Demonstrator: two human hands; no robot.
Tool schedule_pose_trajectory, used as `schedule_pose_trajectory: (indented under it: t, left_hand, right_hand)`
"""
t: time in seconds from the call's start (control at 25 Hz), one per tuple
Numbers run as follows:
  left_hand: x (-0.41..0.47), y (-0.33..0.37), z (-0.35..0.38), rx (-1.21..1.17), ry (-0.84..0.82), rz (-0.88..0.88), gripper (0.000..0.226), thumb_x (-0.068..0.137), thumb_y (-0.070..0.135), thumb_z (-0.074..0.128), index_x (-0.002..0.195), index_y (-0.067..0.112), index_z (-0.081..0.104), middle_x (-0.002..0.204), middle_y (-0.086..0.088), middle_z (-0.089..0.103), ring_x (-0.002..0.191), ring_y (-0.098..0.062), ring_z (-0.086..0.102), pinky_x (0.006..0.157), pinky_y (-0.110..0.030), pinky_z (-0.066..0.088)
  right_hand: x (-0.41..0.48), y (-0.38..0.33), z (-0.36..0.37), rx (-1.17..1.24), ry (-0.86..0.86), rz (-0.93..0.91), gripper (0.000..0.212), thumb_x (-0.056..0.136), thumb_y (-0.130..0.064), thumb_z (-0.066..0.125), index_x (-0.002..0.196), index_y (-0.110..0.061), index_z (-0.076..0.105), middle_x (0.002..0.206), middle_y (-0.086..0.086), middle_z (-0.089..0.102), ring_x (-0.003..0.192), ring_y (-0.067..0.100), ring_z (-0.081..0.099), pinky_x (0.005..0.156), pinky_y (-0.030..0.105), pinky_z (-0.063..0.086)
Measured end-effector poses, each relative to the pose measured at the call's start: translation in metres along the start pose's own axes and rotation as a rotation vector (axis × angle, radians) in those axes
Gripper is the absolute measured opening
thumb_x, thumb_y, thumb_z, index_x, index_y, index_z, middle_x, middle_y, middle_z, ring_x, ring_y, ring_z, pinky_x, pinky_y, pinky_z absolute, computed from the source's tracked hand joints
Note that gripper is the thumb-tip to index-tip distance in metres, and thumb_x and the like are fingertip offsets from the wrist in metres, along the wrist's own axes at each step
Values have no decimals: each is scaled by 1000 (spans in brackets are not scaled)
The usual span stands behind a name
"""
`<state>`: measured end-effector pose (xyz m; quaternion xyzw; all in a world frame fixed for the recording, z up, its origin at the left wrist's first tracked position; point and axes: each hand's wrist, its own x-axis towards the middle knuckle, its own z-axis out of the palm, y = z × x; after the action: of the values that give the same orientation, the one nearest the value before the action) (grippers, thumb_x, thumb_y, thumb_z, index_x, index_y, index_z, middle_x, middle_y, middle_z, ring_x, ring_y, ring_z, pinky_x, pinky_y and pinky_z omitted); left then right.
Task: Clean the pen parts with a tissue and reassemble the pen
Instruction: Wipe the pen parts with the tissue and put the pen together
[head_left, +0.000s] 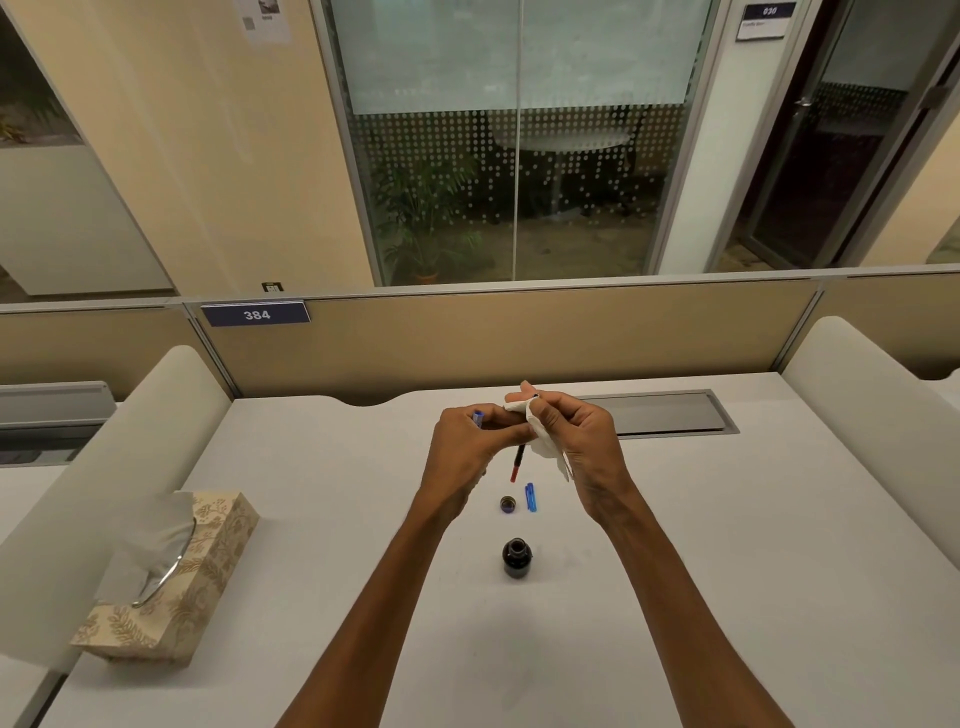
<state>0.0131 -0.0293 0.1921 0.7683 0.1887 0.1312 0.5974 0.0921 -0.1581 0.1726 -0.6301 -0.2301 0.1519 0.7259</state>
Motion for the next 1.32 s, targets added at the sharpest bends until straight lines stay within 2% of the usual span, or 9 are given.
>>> schedule_pose_trajectory:
  t: [0.2, 0.32, 0.48, 0.56, 0.76, 0.96, 1.08, 1.16, 1.32]
  left_hand:
    - [-4, 1, -9, 56, -183, 37, 27, 96, 34, 61, 110, 14, 74, 97, -5, 77, 44, 2, 55, 45, -18, 34]
    - [-1, -1, -7, 69, -189, 60, 29, 96, 32, 61, 112, 11, 73, 95, -8, 77, 41, 0, 50, 43, -16, 34]
    - [1, -6, -4, 48, -114, 55, 34, 90, 35, 69, 116, 13, 74, 93, -7, 77, 48, 0, 56, 42, -12, 36]
    - [1, -6, -1, 12, -50, 58, 33, 86, 34, 74, 112, 14, 76, 92, -3, 78, 63, -1, 68, 46, -9, 41]
    - [2, -15, 4, 2, 58, 85, 27, 79, 31, 82, 100, 15, 77, 92, 2, 78, 85, -9, 74, 79, -17, 57]
    - [-9, -16, 6, -204, 132, 88, 22, 80, 28, 81, 99, 18, 75, 92, 5, 77, 85, -13, 75, 64, -17, 54]
    - [-6, -13, 7, -197, 107, 123, 22, 78, 35, 81, 99, 28, 76, 122, 13, 70, 107, -9, 68, 85, -24, 54]
    - [-3, -12, 6, -149, 92, 87, 26, 77, 37, 81, 101, 28, 78, 134, 16, 62, 117, -1, 56, 91, -22, 47]
    - [-4, -13, 2, -172, 109, 56, 28, 81, 33, 80, 106, 21, 78, 118, 8, 73, 94, -6, 73, 65, -15, 53]
  right_hand:
    - [2, -2, -7, -6, -65, -14, 19, 95, -14, 57, 104, -10, 73, 106, -7, 75, 109, 14, 68, 88, 23, 55]
    - [1, -3, -5, 16, -60, -4, 18, 95, -15, 57, 98, -15, 74, 102, -6, 77, 103, 15, 70, 84, 25, 58]
    - [-1, -1, -3, -38, 21, 19, 21, 95, -24, 57, 102, -13, 73, 103, 1, 75, 92, 20, 70, 71, 23, 57]
    - [-2, -1, -3, -29, 34, 33, 23, 95, -25, 58, 104, -11, 73, 103, 3, 75, 89, 19, 69, 67, 22, 57]
    - [-2, -6, 2, 48, 221, 100, 12, 91, -26, 63, 99, -22, 71, 97, 0, 72, 85, 18, 67, 66, 25, 60]
    - [1, 1, -1, -72, 403, 30, 16, 89, -29, 69, 105, -27, 71, 96, -12, 71, 89, 13, 65, 69, 22, 57]
    - [0, 6, 2, -349, 308, -48, 36, 89, -29, 69, 124, -21, 64, 106, -13, 65, 88, 8, 64, 64, 7, 51]
    - [-1, 6, 2, -435, 231, -69, 44, 91, -29, 66, 133, -22, 56, 107, -11, 67, 88, 6, 64, 70, 7, 51]
    - [-2, 6, 0, -311, 77, -7, 50, 92, -33, 63, 139, -28, 47, 108, -4, 74, 99, 15, 68, 83, 26, 56]
